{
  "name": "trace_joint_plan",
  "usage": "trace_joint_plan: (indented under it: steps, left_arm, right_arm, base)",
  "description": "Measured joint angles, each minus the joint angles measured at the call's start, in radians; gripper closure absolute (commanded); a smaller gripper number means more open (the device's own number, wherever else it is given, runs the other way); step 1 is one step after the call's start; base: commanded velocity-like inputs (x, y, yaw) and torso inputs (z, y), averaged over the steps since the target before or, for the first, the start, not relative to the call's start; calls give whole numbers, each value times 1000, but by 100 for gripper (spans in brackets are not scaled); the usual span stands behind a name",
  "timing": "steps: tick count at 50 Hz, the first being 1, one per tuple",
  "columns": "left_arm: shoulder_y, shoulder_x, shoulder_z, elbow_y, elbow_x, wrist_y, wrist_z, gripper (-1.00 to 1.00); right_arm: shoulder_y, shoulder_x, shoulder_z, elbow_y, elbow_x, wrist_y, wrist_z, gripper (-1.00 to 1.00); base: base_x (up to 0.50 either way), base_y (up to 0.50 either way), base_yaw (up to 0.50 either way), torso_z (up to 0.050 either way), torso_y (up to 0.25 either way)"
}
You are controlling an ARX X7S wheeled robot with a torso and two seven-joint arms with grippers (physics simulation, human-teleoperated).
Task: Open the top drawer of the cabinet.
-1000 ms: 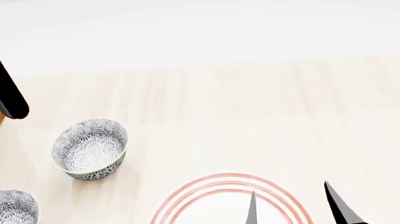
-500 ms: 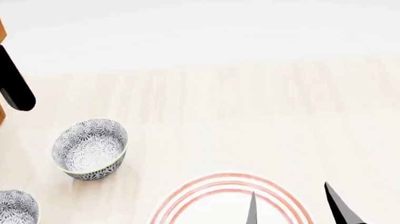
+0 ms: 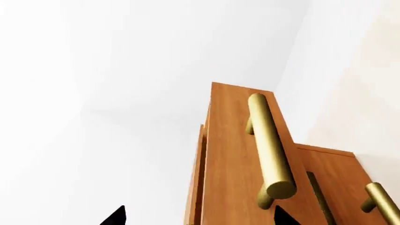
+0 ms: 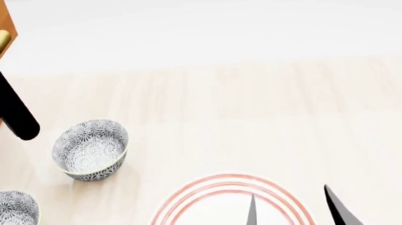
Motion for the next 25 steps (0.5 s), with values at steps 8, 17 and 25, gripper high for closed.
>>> trace_joint_plan:
  steps: [8,17,25]
  left_arm:
    - [16,-13,-103,111,-21,-15,5,-100]
    - [-5,22,-258,152,-88,-43,42,-100]
    - [-47,94,-426,121,-172,-102,102,-100]
  right_arm:
    - [0,1,-4,3,0,-1,1,-100]
    - [1,3,-7,4,1,0,3,-100]
    - [3,5,-10,4,2,2,5,-100]
  base:
    - [0,0,0,0,0]
    - [0,0,0,0,0]
    - [0,0,0,0,0]
